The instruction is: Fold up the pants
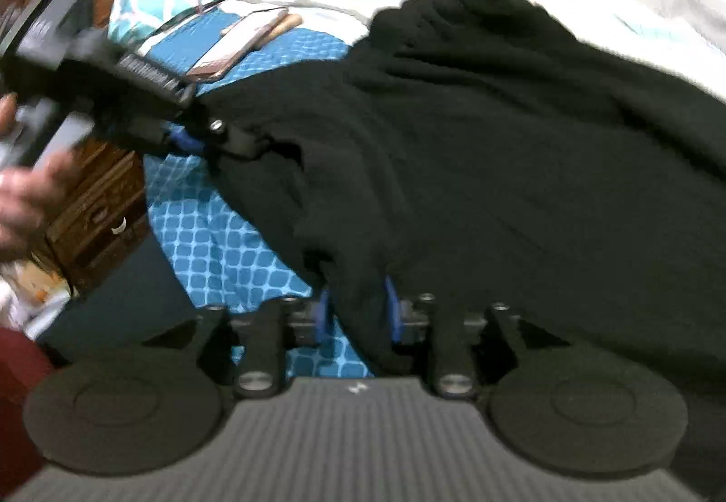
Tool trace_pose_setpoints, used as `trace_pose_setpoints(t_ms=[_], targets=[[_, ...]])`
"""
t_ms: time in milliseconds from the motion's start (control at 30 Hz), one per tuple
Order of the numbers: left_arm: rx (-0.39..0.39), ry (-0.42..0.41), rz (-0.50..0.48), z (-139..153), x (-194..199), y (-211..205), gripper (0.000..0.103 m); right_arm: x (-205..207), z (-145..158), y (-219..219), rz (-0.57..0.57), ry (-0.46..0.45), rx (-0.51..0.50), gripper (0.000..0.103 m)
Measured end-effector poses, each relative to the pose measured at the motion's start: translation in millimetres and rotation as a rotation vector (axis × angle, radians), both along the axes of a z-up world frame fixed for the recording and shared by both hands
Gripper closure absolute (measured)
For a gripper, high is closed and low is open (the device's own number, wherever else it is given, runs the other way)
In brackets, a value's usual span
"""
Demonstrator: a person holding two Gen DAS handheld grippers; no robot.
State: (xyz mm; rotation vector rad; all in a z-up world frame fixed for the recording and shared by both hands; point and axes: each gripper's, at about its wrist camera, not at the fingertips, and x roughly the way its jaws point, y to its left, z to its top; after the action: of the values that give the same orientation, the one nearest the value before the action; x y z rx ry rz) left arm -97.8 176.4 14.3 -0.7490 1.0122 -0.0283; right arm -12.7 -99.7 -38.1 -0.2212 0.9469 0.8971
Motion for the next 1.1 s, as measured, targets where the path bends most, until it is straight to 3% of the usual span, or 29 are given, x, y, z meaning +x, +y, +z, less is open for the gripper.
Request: trace_pose_setpoints(t_ms=[67, 167, 267, 367, 533, 633, 800, 900, 1100], targets=[[-0.005, -0.048, -0.005, 11.9, -4.7, 10.0, 0.064, 4.1, 9.9, -8.9, -0.006, 0.012, 0.038, 0.057], [0.006, -0.125, 0.002, 27.4, -10.1, 23.9, 0.063, 13.6, 26.9, -31.0, -0.067, 0.004, 0.120, 0.056], [0.060, -0.185, 0.038, 41.6, -7.2, 31.0, 0.063, 23.7, 34.1, -68.2, -0.223, 0.028, 0.211, 0.056], [0.066, -0.215, 0.055, 47.7, 0.3, 32.2, 0.064, 36.7, 27.4, -101.2, -0.397, 0.079, 0.278, 0.055], [0.045, -0.205, -0.032, 41.5, 19.4, 1.5, 0.065, 42.5, 9.0, -126.6, -0.569, 0.175, 0.348, 0.058], [0.063, -0.166, -0.100, 27.8, 31.1, -19.5, 0.065, 42.2, 0.8, -115.7, -0.583, 0.195, 0.336, 0.061], [0.182, -0.110, -0.184, 8.6, 35.1, -39.0, 0.068, 42.5, -4.2, -95.3, -0.522, 0.201, 0.263, 0.061], [0.168, -0.113, -0.189, 10.3, 32.5, -35.0, 0.067, 46.0, -10.7, -81.7, -0.505, 0.190, 0.170, 0.060], [0.109, -0.121, -0.176, 9.3, 31.0, -26.4, 0.063, 49.9, -15.0, -86.9, -0.518, 0.218, 0.196, 0.061]])
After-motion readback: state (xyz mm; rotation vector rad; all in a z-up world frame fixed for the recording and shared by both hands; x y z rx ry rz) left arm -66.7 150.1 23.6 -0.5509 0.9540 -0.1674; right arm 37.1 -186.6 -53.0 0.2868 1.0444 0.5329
